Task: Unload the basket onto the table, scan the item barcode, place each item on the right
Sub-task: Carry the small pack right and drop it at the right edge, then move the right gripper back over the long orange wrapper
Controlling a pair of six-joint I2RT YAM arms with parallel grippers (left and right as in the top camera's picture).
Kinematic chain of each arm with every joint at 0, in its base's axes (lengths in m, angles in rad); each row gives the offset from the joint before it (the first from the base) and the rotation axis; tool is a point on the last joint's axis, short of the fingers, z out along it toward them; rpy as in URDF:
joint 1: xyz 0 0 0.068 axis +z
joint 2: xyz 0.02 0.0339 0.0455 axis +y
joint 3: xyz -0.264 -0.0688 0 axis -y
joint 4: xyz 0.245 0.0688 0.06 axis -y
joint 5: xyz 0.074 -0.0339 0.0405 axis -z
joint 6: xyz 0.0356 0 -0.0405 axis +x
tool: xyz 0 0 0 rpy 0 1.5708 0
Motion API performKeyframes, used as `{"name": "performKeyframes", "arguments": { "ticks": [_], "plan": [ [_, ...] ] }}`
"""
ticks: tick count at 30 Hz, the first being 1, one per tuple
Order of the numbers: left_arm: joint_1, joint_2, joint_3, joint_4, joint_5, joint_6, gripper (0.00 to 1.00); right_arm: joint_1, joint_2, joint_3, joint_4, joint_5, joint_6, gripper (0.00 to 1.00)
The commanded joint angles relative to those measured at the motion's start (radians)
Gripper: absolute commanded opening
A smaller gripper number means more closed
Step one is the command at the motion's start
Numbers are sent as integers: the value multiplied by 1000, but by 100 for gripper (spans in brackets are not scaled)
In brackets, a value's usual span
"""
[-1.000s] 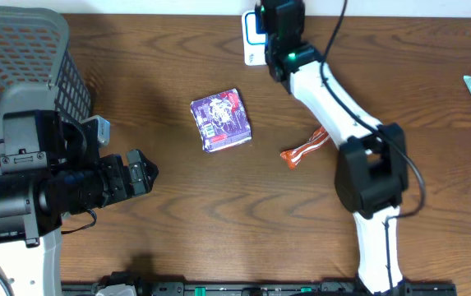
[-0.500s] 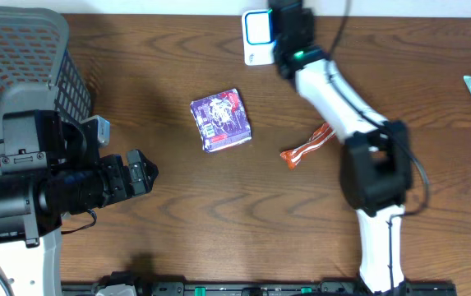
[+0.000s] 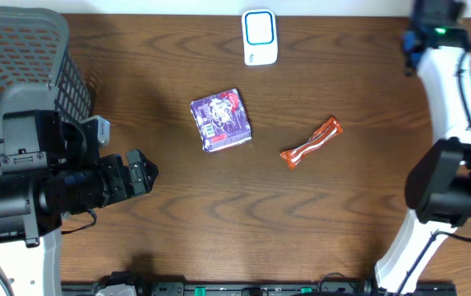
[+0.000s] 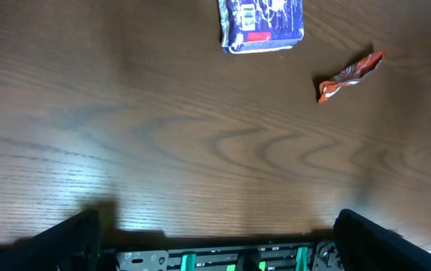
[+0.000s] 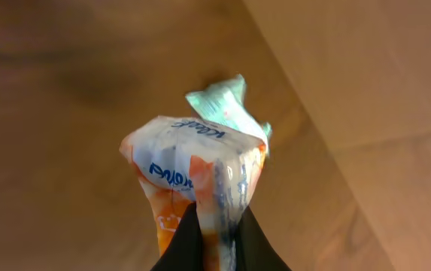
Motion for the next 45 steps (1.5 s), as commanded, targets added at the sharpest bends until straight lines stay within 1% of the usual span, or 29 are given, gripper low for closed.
{"name": "performKeyframes", "arguments": {
  "ticks": [1, 3, 4, 5, 7, 13, 16, 20, 22, 24, 29, 32, 34, 40, 41, 45],
  "plan": [
    [3, 1, -2, -2, 4, 5, 98, -90, 24, -8, -26, -117, -4, 26],
    [3, 1, -2, -2, 5, 5, 98, -142, 28, -11, -31, -253, -4, 59],
    [3, 1, -2, -2, 5, 5, 98, -163, 28, -11, -32, -336, -4, 87],
    [3, 1, -2, -2, 5, 5, 98, -182, 28, -11, -34, -417, -4, 99],
    [3, 1, -2, -2, 4, 5, 98, -209, 28, -11, -40, -543, -4, 99],
    [3, 1, -2, -2, 5, 5, 98, -217, 28, -11, -92, -671, -4, 99],
    [3, 1, -2, -2, 5, 5, 98, -205, 28, -11, -134, -846, -4, 99],
    [3, 1, -2, -2, 5, 5, 98, -187, 28, -11, -245, -1138, -4, 99],
    [3, 1, -2, -2, 4, 5, 98, -174, 28, -11, -329, -1236, -4, 99],
    [3, 1, -2, -2, 4, 5, 98, -155, 28, -11, -429, -1289, -4, 99],
    [3, 1, -2, -2, 4, 5, 98, -88, 28, -13, -612, -1250, -9, 99],
    [3, 1, -2, -2, 4, 5, 98, -50, 28, -13, -652, -1239, -9, 99],
    [3, 1, -2, -2, 4, 5, 98, -26, 28, -13, -674, -1233, -6, 97],
    [3, 1, -2, -2, 4, 5, 98, 42, 28, -13, -715, -1231, 35, 99],
    [3, 1, -2, -2, 4, 5, 98, 54, 28, -14, -717, -1218, 58, 99],
    [3, 1, -2, -2, 4, 5, 98, 103, 28, -14, -707, -1075, 237, 99]
  ]
}}
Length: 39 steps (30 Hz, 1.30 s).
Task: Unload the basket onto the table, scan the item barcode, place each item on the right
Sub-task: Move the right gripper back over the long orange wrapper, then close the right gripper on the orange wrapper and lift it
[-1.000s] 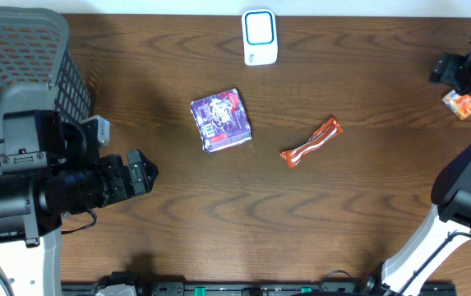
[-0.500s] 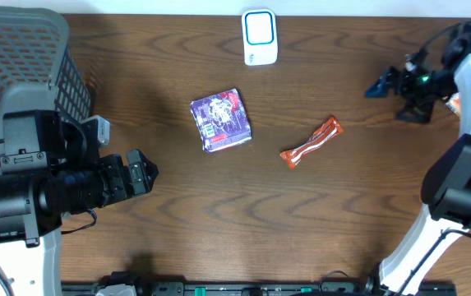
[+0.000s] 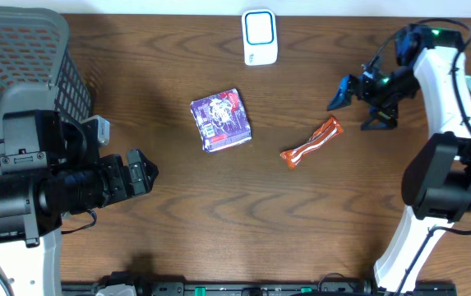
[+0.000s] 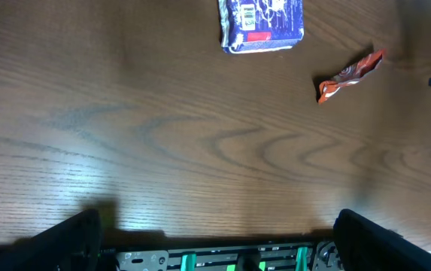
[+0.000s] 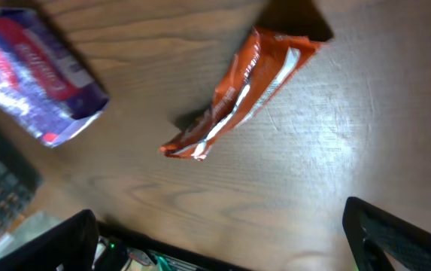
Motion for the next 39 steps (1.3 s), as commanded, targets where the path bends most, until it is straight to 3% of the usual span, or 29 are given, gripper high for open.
{"name": "performKeyframes", "arguments": {
  "ticks": [1, 8, 16, 28, 32, 39],
  "plan": [
    [3, 1, -2, -3, 5, 5, 98, 45, 1, -8, 11, 128, 179, 99],
    [3, 1, -2, -3, 4, 5, 98, 134, 2, -16, 87, 165, 295, 98],
    [3, 1, -2, -3, 4, 5, 98, 236, 2, -56, 174, 257, 372, 79],
    [3, 1, -2, -3, 4, 5, 98, 306, 2, -230, 304, 257, 603, 78],
    [3, 1, -2, -3, 5, 5, 98, 322, 2, -317, 395, 257, 652, 64],
    [3, 1, -2, -3, 5, 5, 98, 352, 2, -402, 474, 255, 660, 60]
  ]
}}
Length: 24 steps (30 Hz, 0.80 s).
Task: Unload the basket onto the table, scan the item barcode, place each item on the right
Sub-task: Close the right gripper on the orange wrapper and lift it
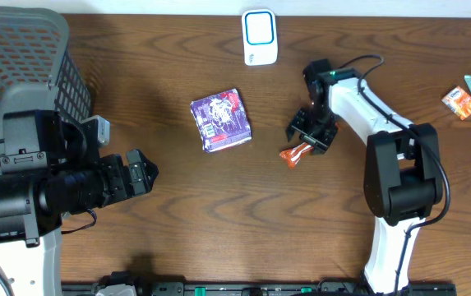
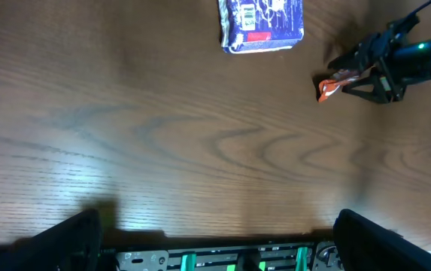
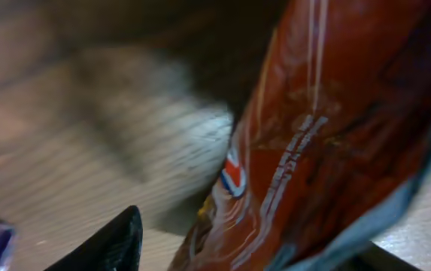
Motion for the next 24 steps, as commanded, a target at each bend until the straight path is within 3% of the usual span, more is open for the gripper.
{"name": "performKeyframes", "arguments": {
  "ticks": [1, 6, 10, 12, 16, 20, 24],
  "plan": [
    [3, 1, -2, -3, 4, 5, 98, 26, 2, -14, 12, 5, 23, 60],
    [3, 1, -2, -3, 4, 5, 98, 66, 2, -3, 51, -3, -161, 57],
    [3, 1, -2, -3, 4, 5, 98, 104, 2, 1, 54, -3, -307, 10],
    [3, 1, -2, -3, 4, 5, 98, 132, 2, 1, 53, -2, -391, 2],
    [3, 1, -2, -3, 4, 5, 98, 181, 2, 1, 45, 47, -440, 6],
    [3, 1, -2, -3, 4, 5, 98, 190, 1, 7, 35, 68, -458, 23],
    [3, 1, -2, -3, 4, 5, 98, 169, 1, 50, 2, 69, -446, 25]
  ]
}}
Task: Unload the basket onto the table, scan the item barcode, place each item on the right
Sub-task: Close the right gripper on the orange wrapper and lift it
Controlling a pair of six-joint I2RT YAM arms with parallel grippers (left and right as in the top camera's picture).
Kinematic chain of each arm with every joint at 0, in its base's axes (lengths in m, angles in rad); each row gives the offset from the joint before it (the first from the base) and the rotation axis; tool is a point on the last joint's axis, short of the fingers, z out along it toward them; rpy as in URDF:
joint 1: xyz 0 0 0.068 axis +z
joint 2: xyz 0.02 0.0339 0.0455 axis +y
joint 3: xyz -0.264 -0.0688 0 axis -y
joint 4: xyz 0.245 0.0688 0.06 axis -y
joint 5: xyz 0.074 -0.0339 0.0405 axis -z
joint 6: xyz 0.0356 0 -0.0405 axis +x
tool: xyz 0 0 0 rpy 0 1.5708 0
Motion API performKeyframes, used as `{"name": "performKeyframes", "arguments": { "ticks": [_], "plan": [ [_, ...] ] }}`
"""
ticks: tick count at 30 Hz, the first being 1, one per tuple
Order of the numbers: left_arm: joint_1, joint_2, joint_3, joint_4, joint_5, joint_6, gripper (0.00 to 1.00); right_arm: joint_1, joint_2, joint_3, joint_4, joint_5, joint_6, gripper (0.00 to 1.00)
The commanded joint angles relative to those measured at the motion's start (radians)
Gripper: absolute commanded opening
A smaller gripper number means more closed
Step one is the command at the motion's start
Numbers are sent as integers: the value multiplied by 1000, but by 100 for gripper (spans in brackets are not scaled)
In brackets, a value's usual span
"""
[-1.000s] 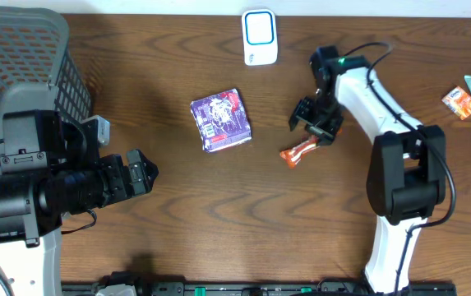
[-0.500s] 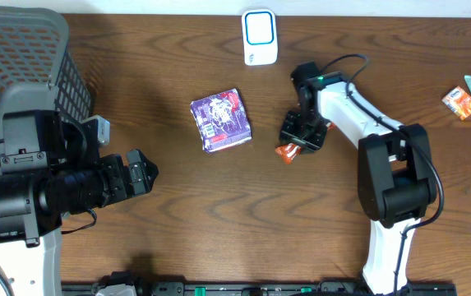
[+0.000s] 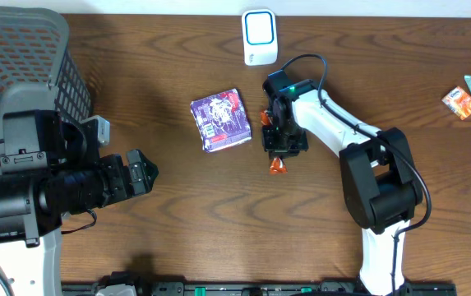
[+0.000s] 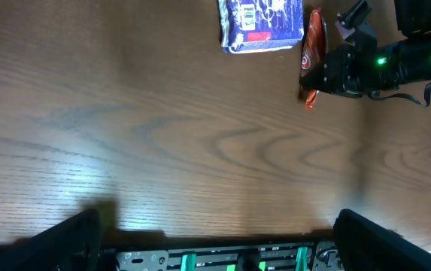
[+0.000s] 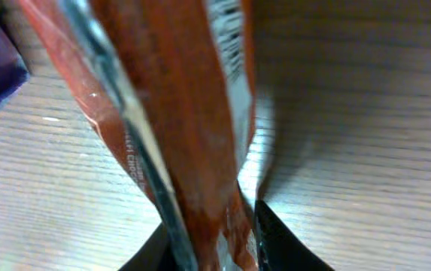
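Note:
My right gripper (image 5: pixel 217 239) is shut on the orange-red snack wrapper (image 5: pixel 177 113). In the overhead view that gripper (image 3: pixel 285 140) is at mid-table, and the wrapper's end (image 3: pixel 277 165) pokes out below it. The wrapper (image 4: pixel 314 45) hangs close beside the purple packet (image 3: pixel 220 121). At the back edge the white scanner with a blue frame (image 3: pixel 260 37) lies flat. Over the left of the table my left gripper (image 3: pixel 140 173) is open, far from both items, and its dark fingers (image 4: pixel 72 239) frame bare wood.
A grey mesh basket (image 3: pixel 21 49) fills the back left corner. Two small packets (image 3: pixel 469 94) lie at the far right edge. The purple packet (image 4: pixel 262 22) shows a barcode on its upper face. Bare wood stretches along the front.
The right gripper was down at the wrapper lying right of centre. Now it is shut on the wrapper and has moved left with it, next to the purple packet. The left arm is unchanged.
First my right gripper held a white, orange and teal packet beyond the table's right edge. Then it was open over the table near the orange wrapper, with that packet lying at the right edge. Later it was down at the wrapper, which it now holds beside the purple packet.

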Motion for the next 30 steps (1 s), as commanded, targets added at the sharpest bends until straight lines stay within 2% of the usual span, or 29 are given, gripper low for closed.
{"name": "performKeyframes", "arguments": {
  "ticks": [1, 5, 12, 15, 19, 24, 28, 30],
  "plan": [
    [3, 1, -2, -3, 5, 5, 98, -27, 1, 65, -29, 28, -10, 25],
    [3, 1, -2, -3, 5, 5, 98, -64, 1, 128, -75, 27, 2, 22],
    [3, 1, -2, -3, 5, 5, 98, -80, 1, 143, -89, 27, 9, 1],
    [3, 1, -2, -3, 5, 5, 98, -74, 1, 143, -89, 28, 9, 2],
    [3, 1, -2, -3, 5, 5, 98, -63, 2, 126, -81, 29, 9, 20],
    [3, 1, -2, -3, 5, 5, 98, -42, 2, 69, -41, 69, 35, 26],
    [3, 1, -2, -3, 5, 5, 98, -31, 2, 28, 3, 117, 64, 22],
    [3, 1, -2, -3, 5, 5, 98, -29, 2, 20, 6, 124, 65, 11]
  ]
}}
